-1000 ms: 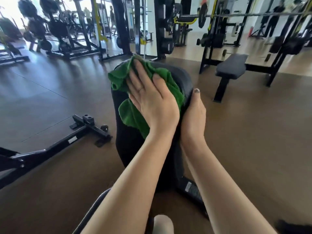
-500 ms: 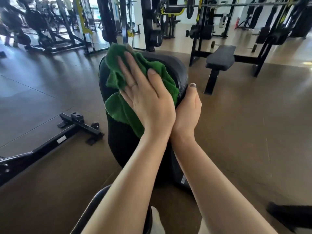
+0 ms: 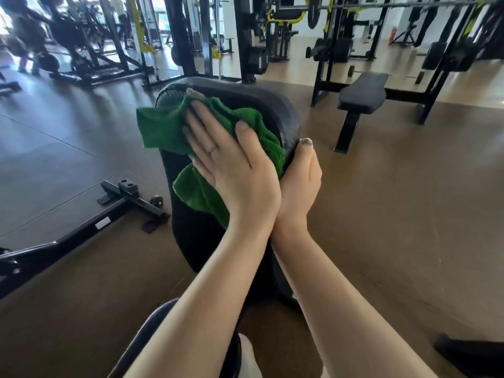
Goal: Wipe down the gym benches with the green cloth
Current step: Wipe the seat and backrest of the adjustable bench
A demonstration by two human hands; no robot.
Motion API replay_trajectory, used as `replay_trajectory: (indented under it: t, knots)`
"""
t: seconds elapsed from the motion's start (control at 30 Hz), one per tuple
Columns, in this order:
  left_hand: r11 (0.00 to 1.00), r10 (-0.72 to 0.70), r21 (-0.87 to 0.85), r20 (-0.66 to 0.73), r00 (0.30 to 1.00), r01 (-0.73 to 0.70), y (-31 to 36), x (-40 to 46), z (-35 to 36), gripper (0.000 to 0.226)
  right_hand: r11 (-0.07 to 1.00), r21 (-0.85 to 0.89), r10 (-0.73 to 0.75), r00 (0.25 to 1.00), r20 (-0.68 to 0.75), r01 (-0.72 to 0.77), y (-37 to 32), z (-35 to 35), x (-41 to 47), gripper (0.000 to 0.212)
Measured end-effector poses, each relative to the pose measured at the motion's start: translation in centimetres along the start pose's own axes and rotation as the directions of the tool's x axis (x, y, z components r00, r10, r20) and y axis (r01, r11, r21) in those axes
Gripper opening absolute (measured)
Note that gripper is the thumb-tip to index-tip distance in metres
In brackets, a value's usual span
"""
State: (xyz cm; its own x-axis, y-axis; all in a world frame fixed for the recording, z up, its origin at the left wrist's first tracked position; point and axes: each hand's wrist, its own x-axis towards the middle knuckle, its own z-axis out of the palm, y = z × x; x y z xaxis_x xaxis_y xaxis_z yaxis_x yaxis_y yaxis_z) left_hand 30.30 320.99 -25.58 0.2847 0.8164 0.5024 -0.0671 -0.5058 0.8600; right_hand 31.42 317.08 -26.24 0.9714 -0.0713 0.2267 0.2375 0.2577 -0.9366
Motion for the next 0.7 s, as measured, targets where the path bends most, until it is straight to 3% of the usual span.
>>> replay_trajectory:
  t: [0.1, 0.23, 0.37, 0.43, 0.6, 0.7]
  knots:
    - [0.999, 0.048, 0.007, 0.018, 0.999, -0.048, -0.5, 0.7, 0.0, 0.068, 1.000, -0.001, -0.007, 1.000, -0.006, 0.007, 0.1, 0.0, 0.0, 0.043]
    - [0.991, 0.136, 0.001, -0.087, 0.987, -0.137, -2.3, 5.0, -1.1, 0.061, 0.999, 0.022, 0.031, 0.999, -0.022, -0.031, 0.1, 0.4, -0.3, 0.044]
    - [0.988, -0.121, -0.112, -0.127, 0.984, 0.107, -3.7, 9.6, -2.1, 0.063, 0.999, 0.008, 0.042, 0.999, -0.030, -0.041, -0.2, 0.4, -0.5, 0.044]
    - [0.984, -0.170, -0.080, -0.125, 0.977, 0.161, -3.2, 8.9, -2.1, 0.065, 0.999, -0.007, 0.042, 0.998, -0.037, -0.042, -0.3, 0.5, -0.6, 0.044]
    - [0.998, 0.065, -0.008, -0.001, 0.998, -0.065, -2.3, 0.1, -1.0, 0.068, 1.000, -0.013, 0.010, 0.999, -0.046, -0.011, -0.2, 0.3, -0.3, 0.045]
    - [0.993, 0.120, -0.003, 0.033, 0.992, -0.120, -3.3, -0.2, -0.7, 0.064, 1.000, -0.005, 0.000, 0.999, -0.049, -0.001, 0.1, 0.3, -0.3, 0.044]
